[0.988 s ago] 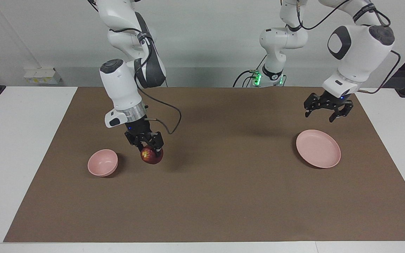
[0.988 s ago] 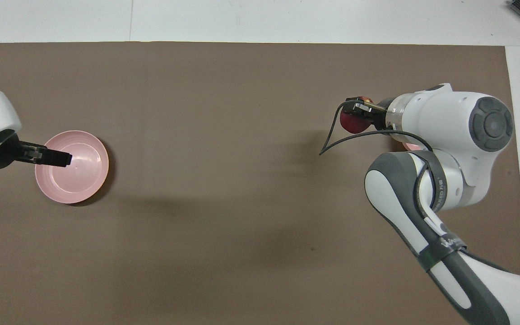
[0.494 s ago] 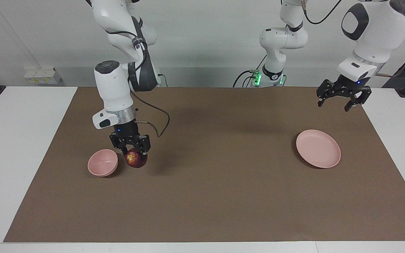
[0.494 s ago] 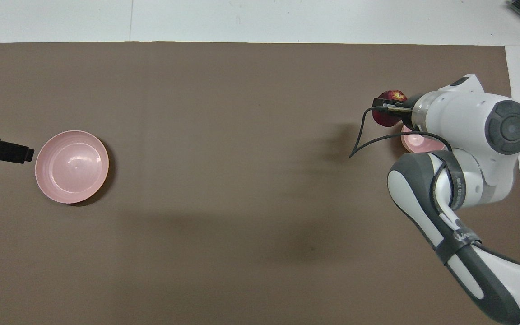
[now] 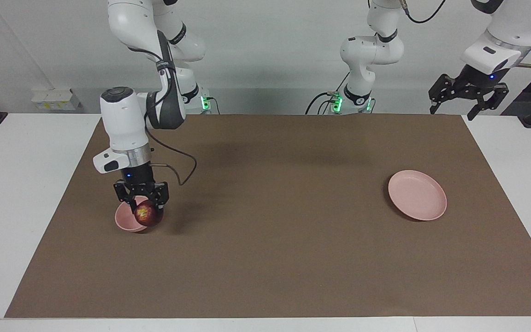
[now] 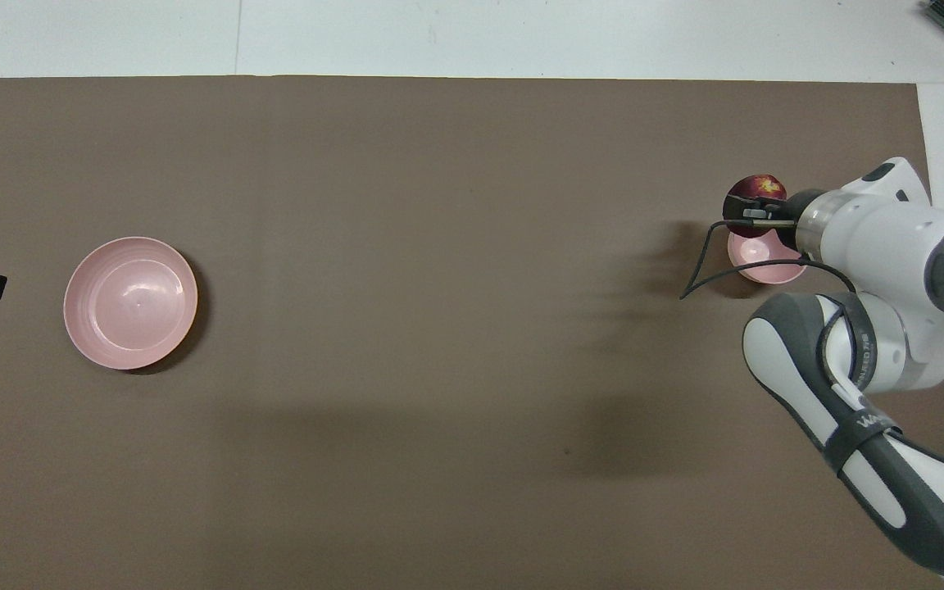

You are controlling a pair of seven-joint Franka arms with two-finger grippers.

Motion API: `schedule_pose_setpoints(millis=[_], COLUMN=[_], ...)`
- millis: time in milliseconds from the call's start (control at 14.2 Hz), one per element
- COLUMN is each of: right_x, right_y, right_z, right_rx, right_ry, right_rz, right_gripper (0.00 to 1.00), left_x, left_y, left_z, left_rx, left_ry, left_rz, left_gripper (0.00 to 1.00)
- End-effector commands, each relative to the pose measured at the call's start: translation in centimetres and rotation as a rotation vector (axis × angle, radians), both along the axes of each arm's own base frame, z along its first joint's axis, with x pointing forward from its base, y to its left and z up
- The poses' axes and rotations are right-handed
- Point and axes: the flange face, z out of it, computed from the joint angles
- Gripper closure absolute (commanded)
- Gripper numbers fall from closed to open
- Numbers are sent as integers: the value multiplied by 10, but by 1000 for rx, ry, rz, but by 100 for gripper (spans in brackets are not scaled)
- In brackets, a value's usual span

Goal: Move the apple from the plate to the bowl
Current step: 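Lower the apple into the small pink bowl and open the right gripper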

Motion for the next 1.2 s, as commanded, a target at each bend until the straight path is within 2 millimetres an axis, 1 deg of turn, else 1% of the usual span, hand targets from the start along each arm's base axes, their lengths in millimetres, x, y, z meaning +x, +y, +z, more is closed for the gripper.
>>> schedule_pose_setpoints(millis=[0,141,353,494,635,706,776,847,918,1059,1129], right_x=[-18,-16,-13,-12,-10,-11,-11,-9,-6,-3,-5], right_y=[-7,-10,-28,-28,-29,-29,-25,-23,-20,-19,-18], right_z=[6,-1,-19,-29,-44,-48,-49,-48,-49,-32,-27], right_rx=[-37,-43,-59,-55,-50,-48,-42,-32,-6,-4,-11], right_ry=[-22,-44,-78,-80,-96,-93,-89,-89,-94,-105,-71], right_rz=[36,44,45,46,45,44,44,32,-4,-14,-9], right_gripper=[100,100,100,100,100,100,100,46,0,0,0], left_x=[-1,-5,-7,-6,-7,-6,-7,-8,-8,-7,-7], left_y=[-1,0,3,4,7,8,7,7,7,8,8], left_z=[9,10,9,7,7,7,7,7,6,7,7], left_rx=[23,18,15,15,14,13,14,14,14,14,13], left_ry=[4,17,23,20,21,20,21,27,29,26,24], left_rz=[18,60,76,101,107,105,105,104,104,104,104], left_gripper=[0,0,0,0,0,0,0,0,0,0,0])
